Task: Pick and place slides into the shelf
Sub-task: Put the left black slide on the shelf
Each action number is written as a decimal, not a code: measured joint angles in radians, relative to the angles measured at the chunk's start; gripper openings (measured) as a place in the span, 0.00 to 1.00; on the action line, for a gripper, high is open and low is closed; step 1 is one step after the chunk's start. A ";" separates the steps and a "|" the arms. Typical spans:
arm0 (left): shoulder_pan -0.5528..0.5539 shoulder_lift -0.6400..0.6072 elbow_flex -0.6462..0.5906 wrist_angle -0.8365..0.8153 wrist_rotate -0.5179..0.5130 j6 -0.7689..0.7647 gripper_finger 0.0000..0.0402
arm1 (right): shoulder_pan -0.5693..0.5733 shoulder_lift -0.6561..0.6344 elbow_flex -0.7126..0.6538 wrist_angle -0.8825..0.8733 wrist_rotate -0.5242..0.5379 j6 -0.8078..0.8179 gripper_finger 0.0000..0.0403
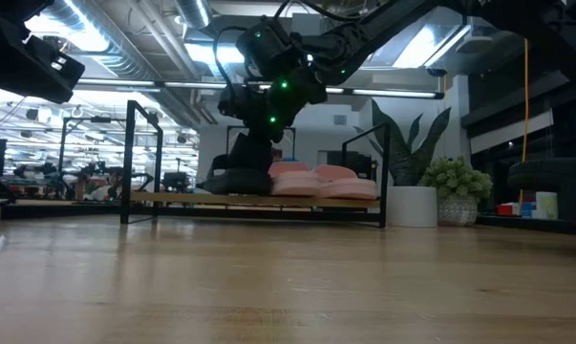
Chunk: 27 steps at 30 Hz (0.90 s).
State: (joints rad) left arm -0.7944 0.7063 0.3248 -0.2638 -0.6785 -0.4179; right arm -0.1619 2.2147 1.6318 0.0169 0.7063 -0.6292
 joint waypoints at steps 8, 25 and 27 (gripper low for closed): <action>0.000 0.000 0.000 0.000 0.000 0.000 0.00 | 0.001 0.000 0.000 0.000 -0.055 0.000 0.30; 0.000 0.000 0.000 0.000 0.000 0.000 0.00 | 0.011 -0.001 0.000 -0.002 -0.106 -0.003 0.30; 0.000 0.000 0.000 0.000 0.000 0.000 0.00 | 0.017 -0.002 0.000 -0.003 -0.106 -0.004 0.30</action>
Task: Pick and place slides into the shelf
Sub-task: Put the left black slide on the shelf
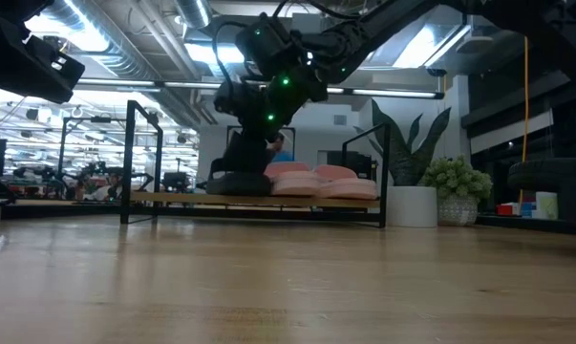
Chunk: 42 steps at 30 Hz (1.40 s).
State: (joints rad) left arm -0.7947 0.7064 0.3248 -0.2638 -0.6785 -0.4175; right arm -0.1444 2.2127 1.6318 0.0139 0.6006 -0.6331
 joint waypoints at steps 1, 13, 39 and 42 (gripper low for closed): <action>0.000 0.000 0.000 0.000 0.000 0.000 0.00 | 0.004 0.000 0.000 0.000 0.000 0.000 0.30; 0.000 0.000 0.000 0.000 0.000 -0.001 0.00 | 0.027 -0.002 0.013 -0.028 0.000 0.000 0.30; 0.000 0.000 0.000 -0.005 0.000 -0.018 0.00 | 0.025 -0.004 0.058 -0.064 -0.027 0.001 0.30; 0.000 0.000 0.000 -0.009 0.000 -0.018 0.00 | 0.026 -0.004 0.058 -0.061 -0.054 0.000 0.30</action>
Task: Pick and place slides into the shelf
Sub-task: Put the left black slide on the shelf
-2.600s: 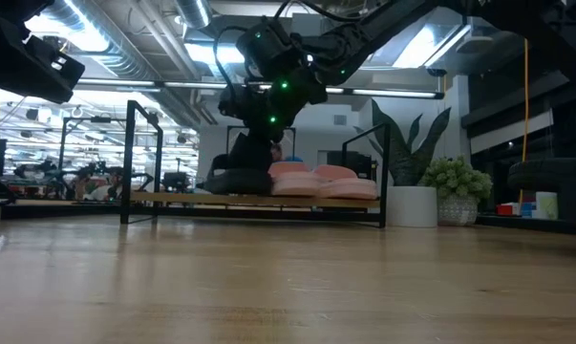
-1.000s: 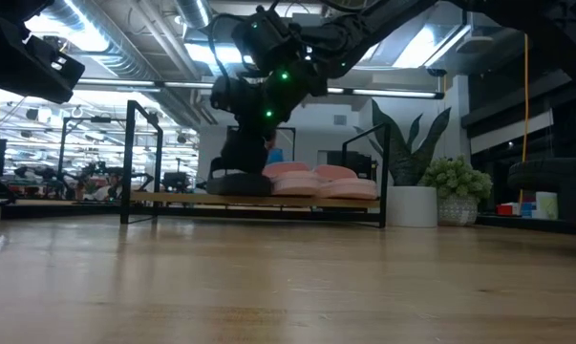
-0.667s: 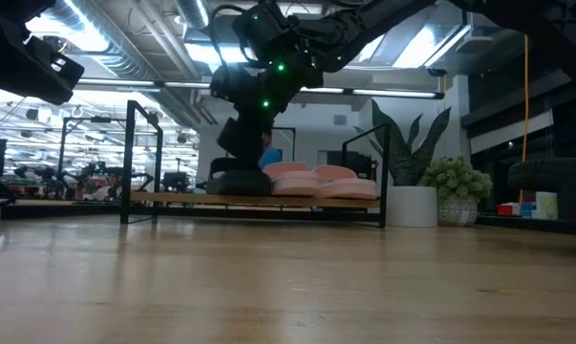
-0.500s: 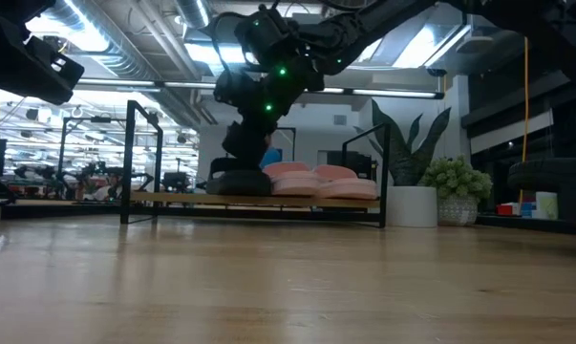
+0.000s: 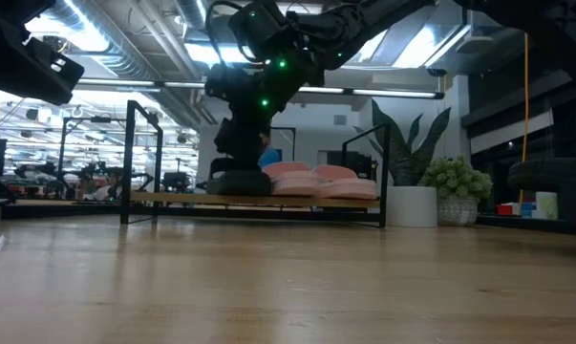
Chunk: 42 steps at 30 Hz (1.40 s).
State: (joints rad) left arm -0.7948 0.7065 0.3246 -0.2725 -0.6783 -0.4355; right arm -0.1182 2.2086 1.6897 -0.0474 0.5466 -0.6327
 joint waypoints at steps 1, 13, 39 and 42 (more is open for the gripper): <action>0.000 0.000 0.000 0.000 0.000 0.000 0.00 | -0.002 0.000 0.000 0.001 0.000 0.000 0.30; 0.000 0.000 0.000 0.000 0.000 -0.001 0.00 | -0.024 0.000 0.000 -0.026 -0.101 0.001 0.30; 0.000 0.000 0.000 0.000 0.000 0.000 0.00 | -0.074 0.000 -0.001 -0.077 -0.130 0.003 0.30; 0.000 0.000 0.000 0.000 0.000 0.000 0.00 | -0.080 0.000 -0.001 -0.090 -0.130 0.003 0.30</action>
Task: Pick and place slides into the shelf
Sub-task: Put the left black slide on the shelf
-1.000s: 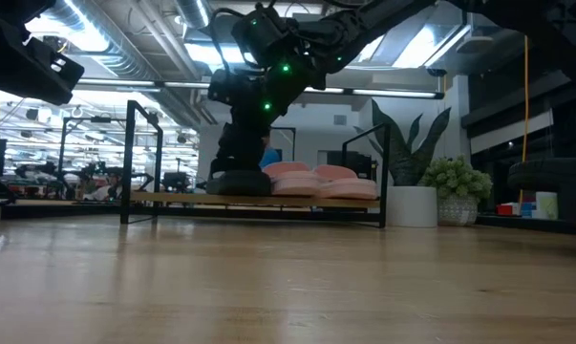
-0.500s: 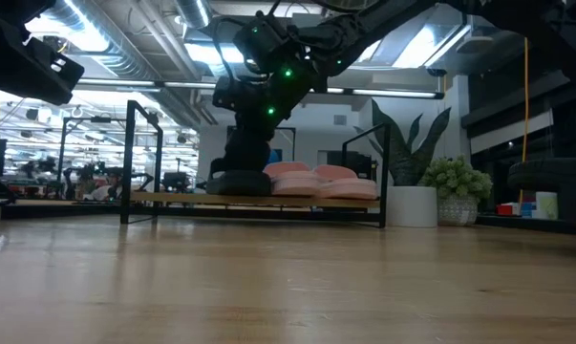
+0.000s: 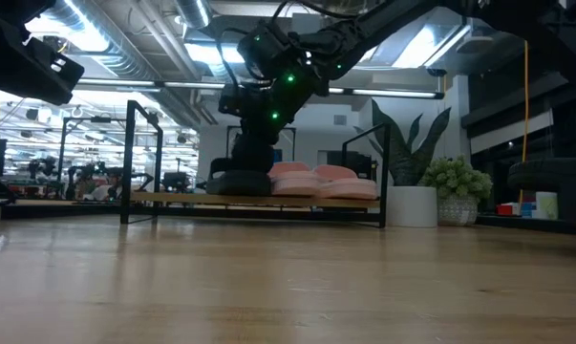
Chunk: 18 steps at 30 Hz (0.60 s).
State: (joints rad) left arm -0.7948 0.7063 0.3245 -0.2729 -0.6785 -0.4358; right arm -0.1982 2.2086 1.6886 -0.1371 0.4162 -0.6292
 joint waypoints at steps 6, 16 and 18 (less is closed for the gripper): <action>0.000 0.000 0.000 -0.002 0.000 0.000 0.00 | -0.002 0.000 0.000 -0.005 0.000 0.000 0.22; 0.000 0.000 0.000 -0.006 0.000 0.000 0.00 | -0.002 0.000 0.000 0.004 0.033 0.000 0.03; 0.000 0.000 0.000 -0.007 0.000 0.000 0.00 | -0.002 0.000 0.000 0.008 0.052 0.000 0.04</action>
State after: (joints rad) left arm -0.7948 0.7063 0.3244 -0.2798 -0.6788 -0.4356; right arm -0.1997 2.2089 1.6886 -0.1295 0.4680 -0.6289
